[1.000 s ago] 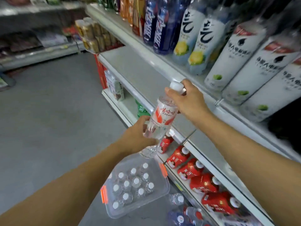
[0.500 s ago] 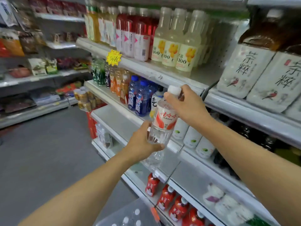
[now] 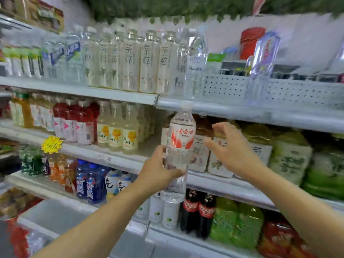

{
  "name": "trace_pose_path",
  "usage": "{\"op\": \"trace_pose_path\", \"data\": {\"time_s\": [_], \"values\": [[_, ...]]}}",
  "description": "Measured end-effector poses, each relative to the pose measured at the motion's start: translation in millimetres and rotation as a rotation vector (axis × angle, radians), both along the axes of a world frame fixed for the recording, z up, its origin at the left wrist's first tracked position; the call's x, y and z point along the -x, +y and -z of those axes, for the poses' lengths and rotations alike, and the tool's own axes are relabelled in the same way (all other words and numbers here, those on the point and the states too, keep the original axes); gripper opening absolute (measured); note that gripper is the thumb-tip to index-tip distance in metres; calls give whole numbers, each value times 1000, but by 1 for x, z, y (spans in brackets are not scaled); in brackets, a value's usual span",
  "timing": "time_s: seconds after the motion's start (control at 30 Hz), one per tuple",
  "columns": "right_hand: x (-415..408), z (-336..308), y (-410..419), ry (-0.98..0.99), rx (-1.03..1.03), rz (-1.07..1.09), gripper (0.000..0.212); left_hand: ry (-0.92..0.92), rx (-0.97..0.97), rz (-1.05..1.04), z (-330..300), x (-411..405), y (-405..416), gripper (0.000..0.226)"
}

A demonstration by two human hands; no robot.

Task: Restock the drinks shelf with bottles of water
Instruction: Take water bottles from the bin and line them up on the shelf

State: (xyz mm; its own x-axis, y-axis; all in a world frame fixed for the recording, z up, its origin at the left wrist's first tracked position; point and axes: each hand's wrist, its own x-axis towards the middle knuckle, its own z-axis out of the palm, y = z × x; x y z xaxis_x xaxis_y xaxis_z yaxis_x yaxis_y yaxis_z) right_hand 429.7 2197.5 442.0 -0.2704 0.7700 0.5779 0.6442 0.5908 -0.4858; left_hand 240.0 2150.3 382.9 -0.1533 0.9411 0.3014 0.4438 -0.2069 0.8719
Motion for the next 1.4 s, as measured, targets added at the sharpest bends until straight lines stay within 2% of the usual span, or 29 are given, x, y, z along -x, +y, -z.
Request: {"op": "trace_pose_path", "data": {"time_s": [0.1, 0.27, 0.47, 0.57, 0.7, 0.8, 1.03, 1.27, 1.4], "values": [[-54, -21, -3, -14, -51, 116, 52, -9, -40, 91, -28, -42, 16, 57], [-135, -51, -5, -55, -133, 292, 54, -29, -118, 240, -72, -120, 33, 49], [-227, -74, 5, -101, -178, 432, 59, -65, -141, 361, -121, -210, 53, 55], [-268, -81, 17, -137, -182, 467, 59, -97, -170, 382, -147, -250, 65, 57], [-314, -90, 38, -146, -195, 501, 58, -90, -248, 346, -177, -298, 85, 50], [-343, -93, 53, -161, -199, 517, 57, -102, -283, 347, -199, -333, 102, 54], [-383, -93, 83, -240, -241, 451, 56, -126, -303, 375, -233, -400, 160, 49], [-383, -85, 106, -333, -321, 395, 50, -74, -276, 291, -224, -424, 211, 54], [-379, -78, 115, -394, -338, 407, 68, -59, -265, 309, -218, -427, 227, 62]]}}
